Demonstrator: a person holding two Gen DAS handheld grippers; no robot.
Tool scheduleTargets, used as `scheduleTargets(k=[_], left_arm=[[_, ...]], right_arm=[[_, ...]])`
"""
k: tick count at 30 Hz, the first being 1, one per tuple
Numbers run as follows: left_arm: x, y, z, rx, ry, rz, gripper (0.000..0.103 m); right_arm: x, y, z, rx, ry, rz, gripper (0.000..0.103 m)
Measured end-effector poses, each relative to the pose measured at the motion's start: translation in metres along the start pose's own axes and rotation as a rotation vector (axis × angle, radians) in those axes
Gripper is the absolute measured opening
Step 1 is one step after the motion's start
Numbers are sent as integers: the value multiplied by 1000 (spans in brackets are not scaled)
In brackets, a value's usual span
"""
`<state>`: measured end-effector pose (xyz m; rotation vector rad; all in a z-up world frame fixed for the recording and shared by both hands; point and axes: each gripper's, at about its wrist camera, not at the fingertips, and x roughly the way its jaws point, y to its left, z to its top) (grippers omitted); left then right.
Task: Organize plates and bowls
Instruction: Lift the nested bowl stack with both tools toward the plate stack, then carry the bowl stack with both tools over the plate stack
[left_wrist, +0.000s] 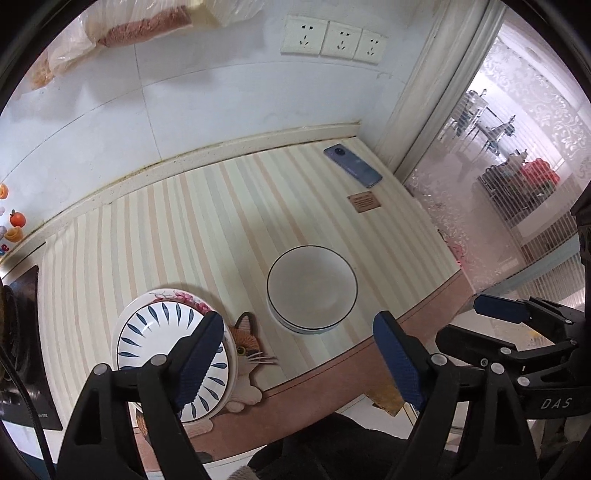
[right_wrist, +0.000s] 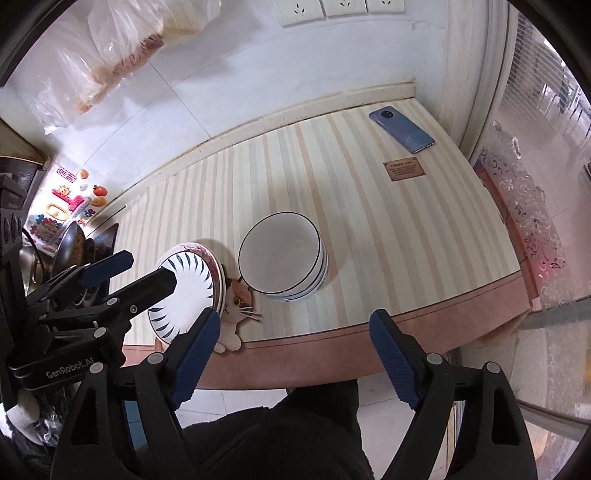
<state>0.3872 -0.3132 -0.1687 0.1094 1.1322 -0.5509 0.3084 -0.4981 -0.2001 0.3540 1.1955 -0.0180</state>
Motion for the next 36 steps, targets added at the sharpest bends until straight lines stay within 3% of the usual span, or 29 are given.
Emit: scheduleTargets(k=[2, 12, 19, 27, 33, 36], left_arm=[[1, 0, 2, -6, -4, -16, 97], [40, 15, 22, -65, 40, -80, 97], [105, 35, 42, -102, 130, -100, 97], [189, 56, 50, -125, 297, -123, 97], [232, 66, 45, -175, 400, -171, 78], [248, 69, 41, -206, 455, -232, 69]], right_arm=[[-5, 0, 0, 4, -7, 11, 88], [19, -16, 17, 44, 24, 42, 93], [96, -47, 42, 134, 118, 135, 93], [188, -75, 52, 242, 231, 232, 93], [234, -86, 54, 302, 281, 281, 89], [249, -87, 55, 324, 295, 317, 84]])
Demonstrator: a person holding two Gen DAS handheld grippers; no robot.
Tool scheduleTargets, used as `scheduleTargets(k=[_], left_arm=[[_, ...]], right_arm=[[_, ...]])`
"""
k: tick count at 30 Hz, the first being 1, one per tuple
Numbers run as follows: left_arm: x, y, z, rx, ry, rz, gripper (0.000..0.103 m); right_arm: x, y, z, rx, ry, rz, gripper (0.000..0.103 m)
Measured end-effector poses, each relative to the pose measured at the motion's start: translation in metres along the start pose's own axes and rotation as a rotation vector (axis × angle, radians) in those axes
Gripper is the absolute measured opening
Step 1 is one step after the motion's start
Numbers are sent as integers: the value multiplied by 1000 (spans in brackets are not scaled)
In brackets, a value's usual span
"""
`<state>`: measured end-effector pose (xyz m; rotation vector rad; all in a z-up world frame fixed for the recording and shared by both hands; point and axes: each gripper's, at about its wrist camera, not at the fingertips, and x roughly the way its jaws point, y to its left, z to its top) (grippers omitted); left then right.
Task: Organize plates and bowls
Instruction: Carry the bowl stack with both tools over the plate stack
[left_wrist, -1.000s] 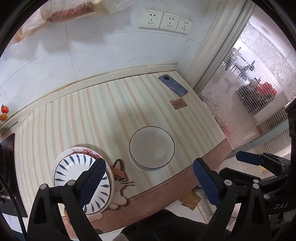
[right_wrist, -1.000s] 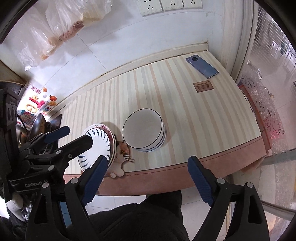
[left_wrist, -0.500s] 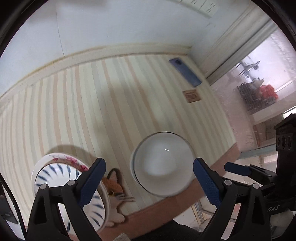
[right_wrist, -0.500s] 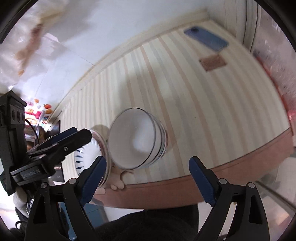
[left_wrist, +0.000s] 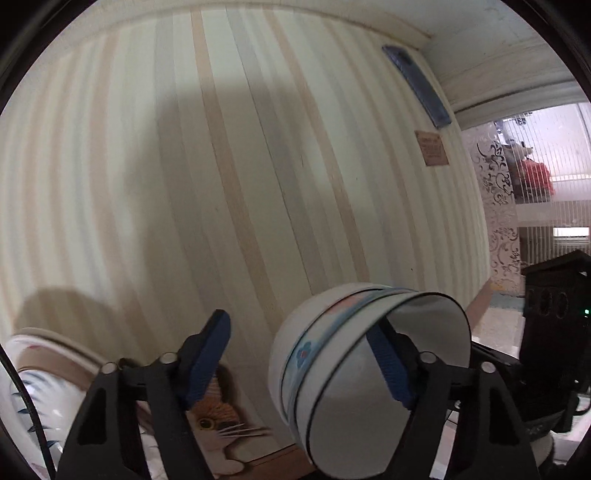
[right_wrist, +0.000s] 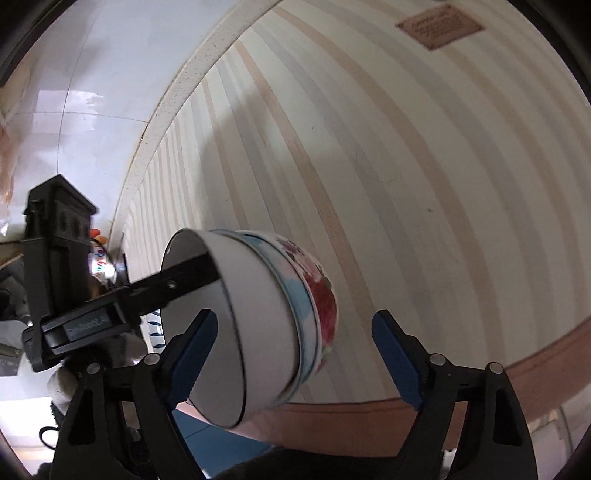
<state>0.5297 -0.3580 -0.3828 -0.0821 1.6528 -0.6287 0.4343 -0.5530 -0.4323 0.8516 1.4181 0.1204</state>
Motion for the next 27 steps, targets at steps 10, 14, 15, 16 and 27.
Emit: scheduleTargets(k=[10, 14, 15, 16, 27], left_arm=[[15, 6, -5, -59, 43, -125, 54], [12, 9, -7, -92, 36, -114, 53], [11, 9, -7, -92, 32, -105, 53], [10, 8, -8, -90, 28, -95, 53], [-19, 16, -13, -105, -20, -72, 53]], right_arm=[[33, -10, 8, 55, 53, 71, 57], [33, -11, 7, 68, 57, 71, 56], [35, -10, 7, 75, 66, 74, 56], [37, -9, 8, 80, 69, 78, 56], [32, 20, 9, 53, 83, 103, 56]])
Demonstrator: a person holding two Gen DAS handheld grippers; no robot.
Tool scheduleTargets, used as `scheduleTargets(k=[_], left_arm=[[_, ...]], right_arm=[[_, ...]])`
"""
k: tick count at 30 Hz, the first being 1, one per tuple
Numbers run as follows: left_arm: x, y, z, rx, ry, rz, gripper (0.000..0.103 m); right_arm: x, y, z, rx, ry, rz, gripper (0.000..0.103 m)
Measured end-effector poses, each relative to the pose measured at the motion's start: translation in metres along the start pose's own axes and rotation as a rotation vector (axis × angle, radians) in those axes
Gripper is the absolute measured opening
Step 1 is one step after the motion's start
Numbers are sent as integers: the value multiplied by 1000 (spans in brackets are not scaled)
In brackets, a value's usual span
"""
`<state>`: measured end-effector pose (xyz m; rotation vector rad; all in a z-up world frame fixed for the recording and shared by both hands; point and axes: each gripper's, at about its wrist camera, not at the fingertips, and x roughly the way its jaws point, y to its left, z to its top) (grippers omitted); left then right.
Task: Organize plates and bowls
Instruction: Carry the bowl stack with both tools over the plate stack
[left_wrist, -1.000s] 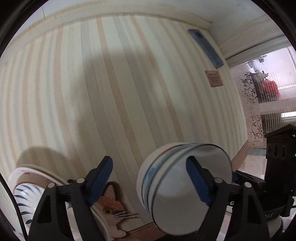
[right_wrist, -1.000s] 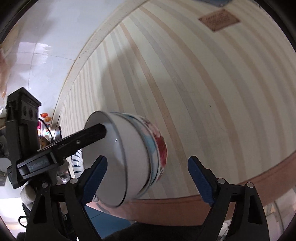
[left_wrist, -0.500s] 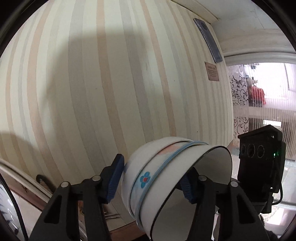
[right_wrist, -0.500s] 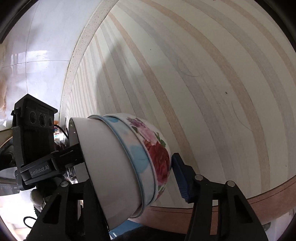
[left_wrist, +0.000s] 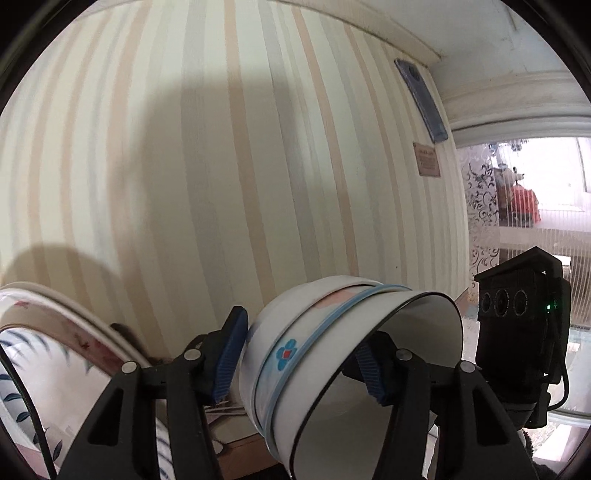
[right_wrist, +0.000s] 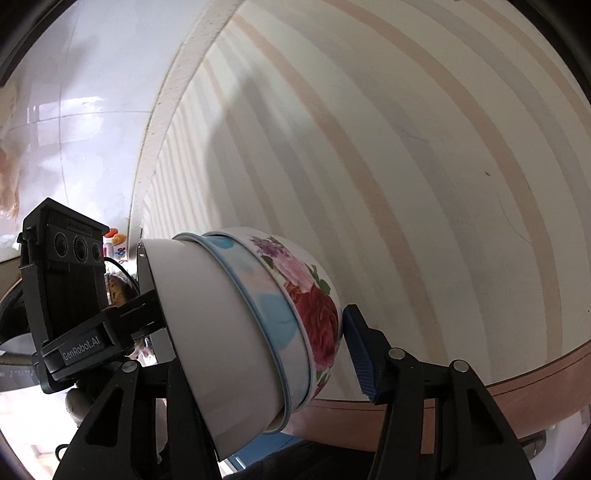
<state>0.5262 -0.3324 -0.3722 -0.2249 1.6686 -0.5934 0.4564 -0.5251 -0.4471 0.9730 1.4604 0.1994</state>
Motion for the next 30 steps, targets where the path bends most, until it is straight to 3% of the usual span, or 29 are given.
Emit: scheduleTargets(k=[12, 21, 30], left_arm=[[-64, 50, -21, -102, -118, 9, 53], [-95, 119, -54, -255, -196, 32, 53], [-100, 174, -76, -392, -228, 45, 53]], right_arm=[[21, 80, -6, -147, 71, -11, 56], [82, 141, -22, -258, 202, -17, 56], [151, 172, -39, -319, 306, -24, 56]])
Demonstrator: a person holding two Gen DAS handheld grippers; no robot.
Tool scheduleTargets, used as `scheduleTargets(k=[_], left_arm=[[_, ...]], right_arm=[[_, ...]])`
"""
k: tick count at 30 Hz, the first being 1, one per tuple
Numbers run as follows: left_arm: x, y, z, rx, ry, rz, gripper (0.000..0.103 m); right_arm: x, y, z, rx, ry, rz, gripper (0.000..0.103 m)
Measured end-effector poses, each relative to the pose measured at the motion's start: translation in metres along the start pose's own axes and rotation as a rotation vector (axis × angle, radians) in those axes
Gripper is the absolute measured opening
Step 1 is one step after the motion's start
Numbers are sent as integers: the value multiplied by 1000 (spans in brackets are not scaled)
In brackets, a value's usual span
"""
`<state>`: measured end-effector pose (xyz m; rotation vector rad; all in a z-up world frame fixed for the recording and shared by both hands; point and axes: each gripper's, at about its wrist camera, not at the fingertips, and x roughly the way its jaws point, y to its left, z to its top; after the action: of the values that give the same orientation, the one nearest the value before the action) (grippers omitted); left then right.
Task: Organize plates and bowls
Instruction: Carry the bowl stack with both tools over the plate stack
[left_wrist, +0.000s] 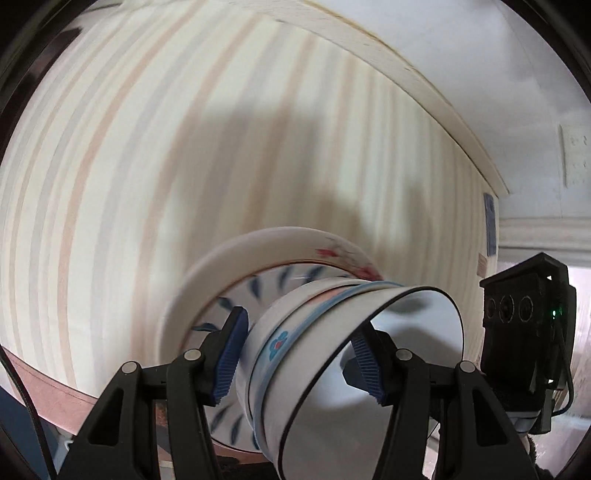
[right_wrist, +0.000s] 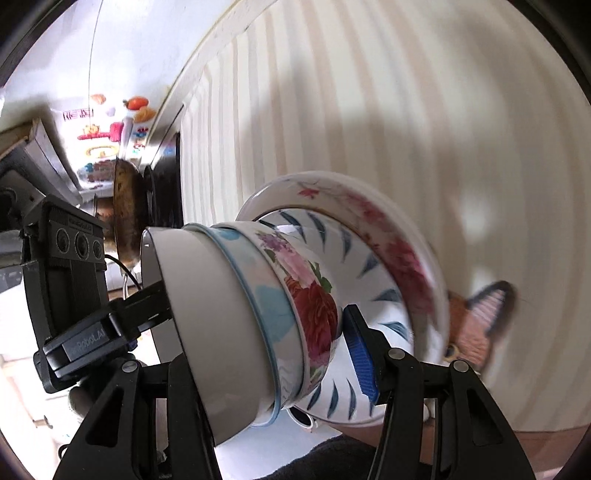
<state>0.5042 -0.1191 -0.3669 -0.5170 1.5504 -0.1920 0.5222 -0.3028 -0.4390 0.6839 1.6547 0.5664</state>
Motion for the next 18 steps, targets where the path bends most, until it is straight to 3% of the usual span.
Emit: scheduleTargets(k=[11, 18], left_arm=[[1, 16, 3, -10, -20, -20, 53], [-7, 12, 1, 46, -46, 43, 52]], right_arm=[[18, 17, 12, -52, -1, -64, 56], [11, 17, 7, -68, -13, -88, 55]])
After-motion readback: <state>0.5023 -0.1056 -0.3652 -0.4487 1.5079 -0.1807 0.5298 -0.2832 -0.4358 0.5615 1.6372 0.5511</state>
